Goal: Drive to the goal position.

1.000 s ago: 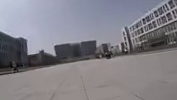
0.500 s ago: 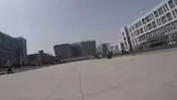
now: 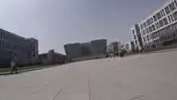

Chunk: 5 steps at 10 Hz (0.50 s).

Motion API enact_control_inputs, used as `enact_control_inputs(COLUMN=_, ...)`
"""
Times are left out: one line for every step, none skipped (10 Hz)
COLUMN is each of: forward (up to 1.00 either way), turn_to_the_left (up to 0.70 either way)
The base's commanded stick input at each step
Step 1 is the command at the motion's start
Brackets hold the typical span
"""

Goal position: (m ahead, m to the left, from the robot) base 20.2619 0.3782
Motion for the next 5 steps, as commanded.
enact_control_inputs(forward=0.85, turn_to_the_left=0.00)
enact_control_inputs(forward=0.85, turn_to_the_left=0.00)
enact_control_inputs(forward=0.85, turn_to_the_left=0.00)
enact_control_inputs(forward=0.85, turn_to_the_left=0.00)
enact_control_inputs(forward=0.85, turn_to_the_left=0.00)
